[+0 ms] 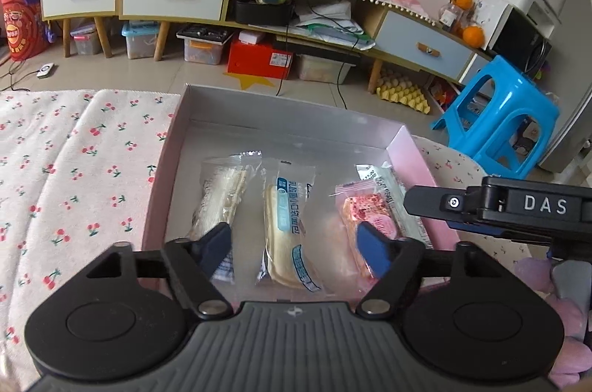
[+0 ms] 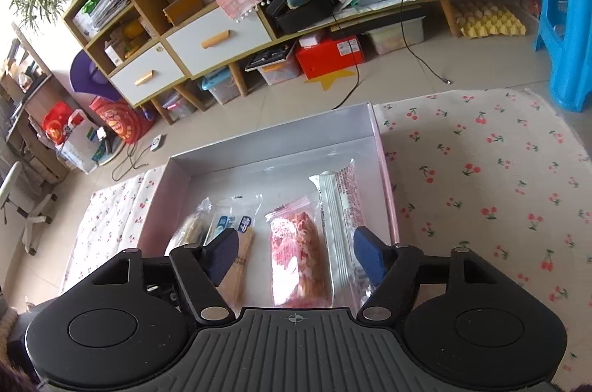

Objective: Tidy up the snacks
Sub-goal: 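Move both tools back toward the remaining snacks on the cloth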

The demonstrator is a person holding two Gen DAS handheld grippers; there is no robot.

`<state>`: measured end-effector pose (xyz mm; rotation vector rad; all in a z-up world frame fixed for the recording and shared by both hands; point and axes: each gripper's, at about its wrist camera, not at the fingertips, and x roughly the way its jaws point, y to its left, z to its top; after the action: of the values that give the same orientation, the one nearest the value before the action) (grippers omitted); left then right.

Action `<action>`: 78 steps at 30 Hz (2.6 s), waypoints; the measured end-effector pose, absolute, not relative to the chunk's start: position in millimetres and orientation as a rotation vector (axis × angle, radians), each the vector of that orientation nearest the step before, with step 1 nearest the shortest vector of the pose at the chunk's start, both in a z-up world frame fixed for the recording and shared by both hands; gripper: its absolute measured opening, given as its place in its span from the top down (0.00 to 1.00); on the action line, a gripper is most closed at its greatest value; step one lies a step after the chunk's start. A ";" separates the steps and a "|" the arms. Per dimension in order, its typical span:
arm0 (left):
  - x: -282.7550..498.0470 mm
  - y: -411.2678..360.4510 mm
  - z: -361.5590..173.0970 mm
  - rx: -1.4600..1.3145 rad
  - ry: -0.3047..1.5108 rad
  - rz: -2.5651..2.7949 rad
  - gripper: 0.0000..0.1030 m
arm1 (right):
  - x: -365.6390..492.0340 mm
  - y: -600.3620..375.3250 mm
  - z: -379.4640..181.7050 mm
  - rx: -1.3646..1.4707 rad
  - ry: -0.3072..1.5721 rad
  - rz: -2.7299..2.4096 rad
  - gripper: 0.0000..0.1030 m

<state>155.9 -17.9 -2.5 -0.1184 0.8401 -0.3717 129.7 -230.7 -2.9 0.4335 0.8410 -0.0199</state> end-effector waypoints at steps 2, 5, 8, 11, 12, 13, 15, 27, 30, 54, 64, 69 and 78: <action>151.6 -19.1 2.7 -0.103 0.843 -0.380 0.24 | 124.2 -228.0 4.7 0.410 0.847 -0.023 0.27; 142.5 -19.4 10.7 -0.074 0.840 -0.386 0.15 | 114.3 -220.3 16.7 0.355 0.847 -0.022 0.23; 131.4 -17.1 16.9 -0.047 0.835 -0.384 0.07 | 102.5 -213.9 26.5 0.325 0.842 -0.020 0.18; 121.5 -13.4 19.7 -0.026 0.845 -0.379 0.01 | 90.3 -208.3 33.4 0.299 0.836 -0.028 0.15; 117.2 -12.7 20.6 -0.016 0.849 -0.375 0.01 | 86.5 -206.4 35.0 0.290 0.838 -0.028 0.15; 113.3 -11.7 21.4 -0.006 0.852 -0.371 0.01 | 82.6 -204.7 36.5 0.283 0.840 -0.028 0.15; 106.2 -9.9 23.1 0.012 0.857 -0.360 0.00 | 74.7 -202.3 38.3 0.272 0.846 -0.026 0.15; 71.4 23.8 13.9 0.018 0.869 -0.285 0.00 | 20.9 -188.8 32.5 0.191 0.788 0.011 0.07; 66.7 33.9 11.6 0.008 0.865 -0.273 0.00 | 15.8 -190.9 27.1 0.174 0.819 0.006 0.07; 27.8 33.3 -42.3 0.185 0.830 -0.391 0.03 | -34.1 -159.7 -18.3 0.009 0.829 0.177 0.07; 37.4 31.8 -46.7 0.179 0.854 -0.418 0.35 | -20.7 -135.9 -33.3 -0.007 0.892 0.244 0.07; 43.0 36.8 -43.3 0.145 0.874 -0.409 0.52 | -9.7 -127.2 -34.9 0.047 0.921 0.260 0.09; 50.5 57.9 -39.2 0.087 0.914 -0.339 0.59 | 10.4 -117.0 -46.1 0.162 1.048 0.214 0.21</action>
<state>50.5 57.9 -39.2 0.0870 0.9142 -0.3387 10.4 -117.0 -46.1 0.1615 1.0482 0.2140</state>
